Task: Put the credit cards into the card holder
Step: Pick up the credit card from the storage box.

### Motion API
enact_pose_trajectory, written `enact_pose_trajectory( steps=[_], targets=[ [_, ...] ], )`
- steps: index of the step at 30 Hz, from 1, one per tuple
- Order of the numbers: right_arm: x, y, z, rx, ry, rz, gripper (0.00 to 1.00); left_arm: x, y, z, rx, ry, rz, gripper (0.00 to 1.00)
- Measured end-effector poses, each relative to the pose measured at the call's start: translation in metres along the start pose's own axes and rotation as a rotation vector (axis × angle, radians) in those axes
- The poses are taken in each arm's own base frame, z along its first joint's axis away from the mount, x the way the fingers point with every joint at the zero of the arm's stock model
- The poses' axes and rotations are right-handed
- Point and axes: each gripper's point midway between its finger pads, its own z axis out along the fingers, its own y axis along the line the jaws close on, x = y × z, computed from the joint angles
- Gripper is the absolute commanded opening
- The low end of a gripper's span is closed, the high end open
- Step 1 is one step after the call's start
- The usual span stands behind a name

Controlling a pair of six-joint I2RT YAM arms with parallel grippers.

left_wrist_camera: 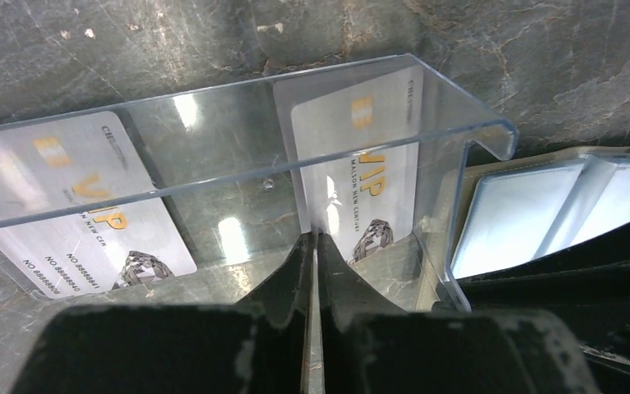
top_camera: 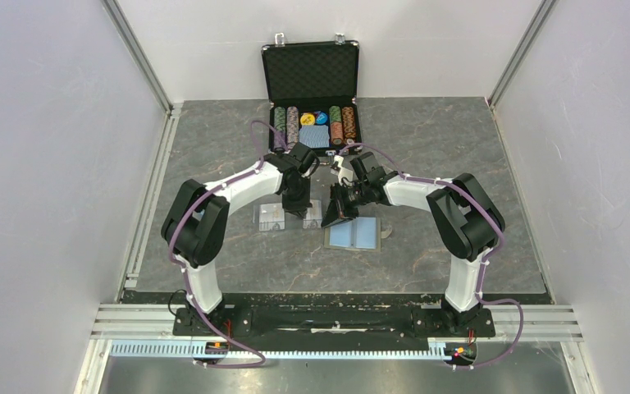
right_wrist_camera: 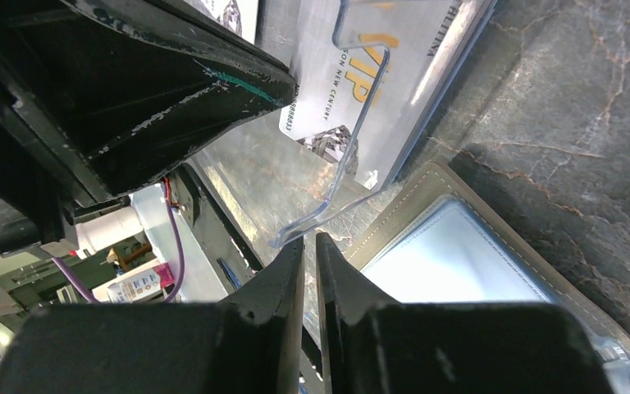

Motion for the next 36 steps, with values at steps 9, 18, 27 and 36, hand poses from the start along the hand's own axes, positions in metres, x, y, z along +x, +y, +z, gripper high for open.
enact_pose_trajectory(
  steps=[9, 18, 27, 36],
  targets=[
    [0.0, 0.0, 0.0, 0.0, 0.0, 0.0, 0.12, -0.008, -0.016, -0.014, 0.079, -0.034, 0.003, 0.21],
    [0.0, 0.0, 0.0, -0.001, -0.001, -0.001, 0.12, -0.013, -0.033, -0.018, 0.157, -0.051, -0.002, 0.18],
    [0.0, 0.0, 0.0, 0.0, -0.001, -0.009, 0.24, -0.012, -0.033, -0.011, 0.161, -0.034, -0.009, 0.02],
    [-0.022, 0.025, -0.044, -0.002, -0.164, -0.128, 0.72, -0.025, -0.033, -0.058, 0.176, -0.154, -0.005, 0.02]
  ],
)
